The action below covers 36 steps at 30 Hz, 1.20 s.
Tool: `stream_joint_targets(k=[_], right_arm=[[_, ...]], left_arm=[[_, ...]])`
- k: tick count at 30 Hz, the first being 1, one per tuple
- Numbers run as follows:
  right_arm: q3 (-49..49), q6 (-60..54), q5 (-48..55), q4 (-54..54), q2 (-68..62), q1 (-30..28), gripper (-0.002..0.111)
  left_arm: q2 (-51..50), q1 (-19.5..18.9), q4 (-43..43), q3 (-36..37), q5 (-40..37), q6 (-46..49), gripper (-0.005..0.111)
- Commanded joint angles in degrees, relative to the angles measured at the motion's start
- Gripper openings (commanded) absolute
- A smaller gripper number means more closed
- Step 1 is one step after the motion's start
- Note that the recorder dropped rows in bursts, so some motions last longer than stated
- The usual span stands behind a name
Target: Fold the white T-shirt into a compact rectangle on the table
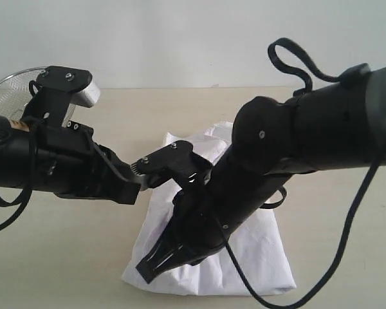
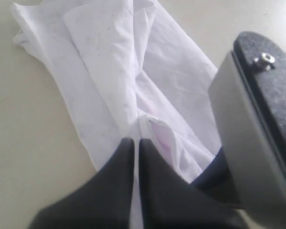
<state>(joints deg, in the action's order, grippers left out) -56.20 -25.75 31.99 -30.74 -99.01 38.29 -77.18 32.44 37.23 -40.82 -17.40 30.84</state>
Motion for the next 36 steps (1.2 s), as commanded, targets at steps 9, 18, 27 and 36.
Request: stream_joint_targets(k=[9,18,27,36], right_arm=[[-0.53,7.82,4.05,11.89,13.45,-14.67,0.000],[-0.53,7.91,2.94,13.85,9.12,-23.15,0.000],[-0.53,9.28,-0.58,16.33,3.98,-26.09,0.000],[-0.53,16.29,1.04,19.76,6.24,-33.86,0.000]], left_arm=[[-0.41,0.12,0.01,0.06,0.70,0.01,0.005],[-11.44,0.45,4.06,-7.62,-3.01,8.00,0.005],[-27.83,6.10,10.43,-23.32,-9.84,20.15,0.005],[-40.48,6.10,10.13,-33.05,-5.69,20.15,0.005]])
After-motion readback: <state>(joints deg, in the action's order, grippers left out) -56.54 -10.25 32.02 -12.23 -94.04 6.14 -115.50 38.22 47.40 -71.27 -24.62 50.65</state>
